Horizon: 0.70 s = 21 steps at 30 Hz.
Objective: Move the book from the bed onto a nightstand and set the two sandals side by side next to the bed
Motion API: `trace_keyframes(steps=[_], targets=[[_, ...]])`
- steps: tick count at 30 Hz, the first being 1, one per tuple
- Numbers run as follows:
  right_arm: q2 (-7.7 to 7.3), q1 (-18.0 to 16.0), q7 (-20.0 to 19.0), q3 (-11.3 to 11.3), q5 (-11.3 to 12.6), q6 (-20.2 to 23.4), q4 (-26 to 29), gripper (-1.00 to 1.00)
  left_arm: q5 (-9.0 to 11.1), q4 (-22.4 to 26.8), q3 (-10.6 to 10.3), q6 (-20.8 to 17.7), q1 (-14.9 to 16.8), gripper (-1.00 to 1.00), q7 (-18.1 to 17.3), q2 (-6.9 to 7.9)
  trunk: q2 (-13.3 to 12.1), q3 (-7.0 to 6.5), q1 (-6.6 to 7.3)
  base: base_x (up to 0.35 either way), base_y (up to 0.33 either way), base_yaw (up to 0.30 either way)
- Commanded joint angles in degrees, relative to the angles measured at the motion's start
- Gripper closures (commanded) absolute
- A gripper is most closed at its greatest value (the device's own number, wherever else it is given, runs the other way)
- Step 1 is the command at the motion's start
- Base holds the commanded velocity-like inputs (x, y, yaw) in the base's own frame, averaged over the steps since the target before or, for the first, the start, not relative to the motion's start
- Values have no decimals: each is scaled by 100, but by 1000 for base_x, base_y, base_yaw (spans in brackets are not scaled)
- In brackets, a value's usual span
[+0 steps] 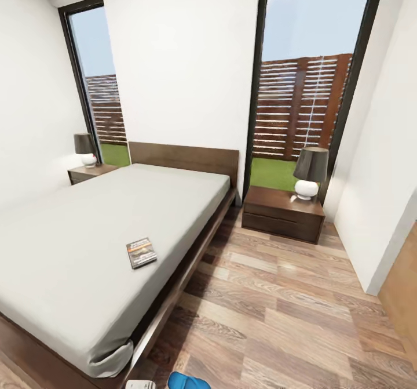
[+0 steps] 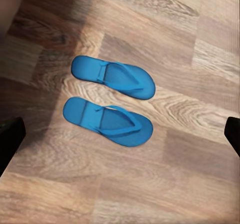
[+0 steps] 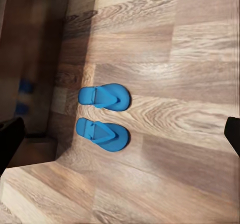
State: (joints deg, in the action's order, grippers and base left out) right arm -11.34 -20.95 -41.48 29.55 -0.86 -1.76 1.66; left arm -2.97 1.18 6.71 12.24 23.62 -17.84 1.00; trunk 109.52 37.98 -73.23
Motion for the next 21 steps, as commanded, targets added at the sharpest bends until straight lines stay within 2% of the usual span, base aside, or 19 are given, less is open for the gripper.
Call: trace_keyframes(steps=[1, 21], targets=[[1, -5, -12, 7, -10, -18, -7, -100, -32, -4, 47, 16, 2, -100, -24, 1, 3, 6, 1, 0, 0, -293], [9, -5, -9, 7, -11, -18, -10, -100, -29, -4, 49, 24, -1, -100, -24, -52, 3, 6, 1, 0, 0, -295]])
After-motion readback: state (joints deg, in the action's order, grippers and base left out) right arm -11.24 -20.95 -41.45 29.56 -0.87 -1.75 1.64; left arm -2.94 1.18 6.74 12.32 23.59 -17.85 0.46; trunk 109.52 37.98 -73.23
